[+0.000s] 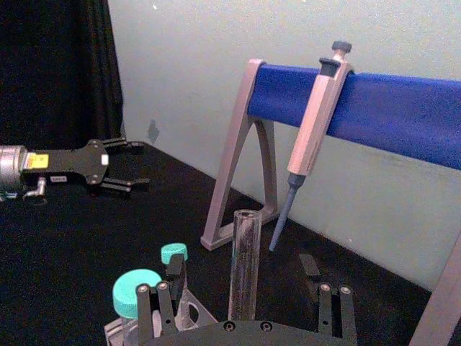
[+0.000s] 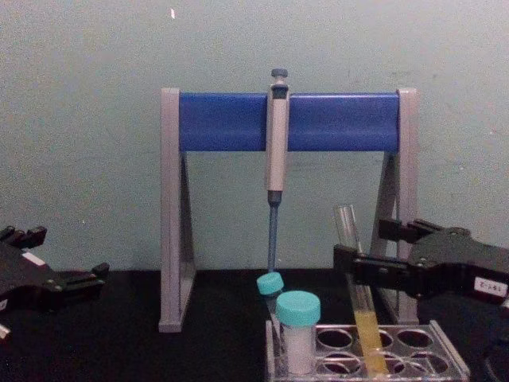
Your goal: Pick up the test tube from the test tube rack, shake it, then place it back into the test tube rack.
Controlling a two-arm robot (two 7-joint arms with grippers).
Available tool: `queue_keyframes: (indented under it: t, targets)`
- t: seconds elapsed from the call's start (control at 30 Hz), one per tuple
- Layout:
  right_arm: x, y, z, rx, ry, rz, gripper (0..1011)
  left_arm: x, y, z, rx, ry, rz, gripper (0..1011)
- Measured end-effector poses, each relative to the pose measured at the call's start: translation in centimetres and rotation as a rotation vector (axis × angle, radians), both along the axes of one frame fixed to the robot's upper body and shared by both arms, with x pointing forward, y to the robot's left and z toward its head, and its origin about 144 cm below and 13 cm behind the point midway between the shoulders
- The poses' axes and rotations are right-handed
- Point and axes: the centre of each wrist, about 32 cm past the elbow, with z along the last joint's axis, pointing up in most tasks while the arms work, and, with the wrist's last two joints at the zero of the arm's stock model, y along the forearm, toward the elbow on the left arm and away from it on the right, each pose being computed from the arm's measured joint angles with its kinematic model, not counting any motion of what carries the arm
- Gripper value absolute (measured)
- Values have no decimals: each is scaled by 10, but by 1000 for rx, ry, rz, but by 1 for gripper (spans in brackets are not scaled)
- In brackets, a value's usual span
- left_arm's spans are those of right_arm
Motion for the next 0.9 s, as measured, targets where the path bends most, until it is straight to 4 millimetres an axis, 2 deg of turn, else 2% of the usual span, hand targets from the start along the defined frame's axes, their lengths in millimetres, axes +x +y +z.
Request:
queue_keyframes:
  t: [0.9]
  targets:
    - [14, 7, 6, -55, 70, 9, 1000, 0, 0, 0, 0, 0, 0, 1001]
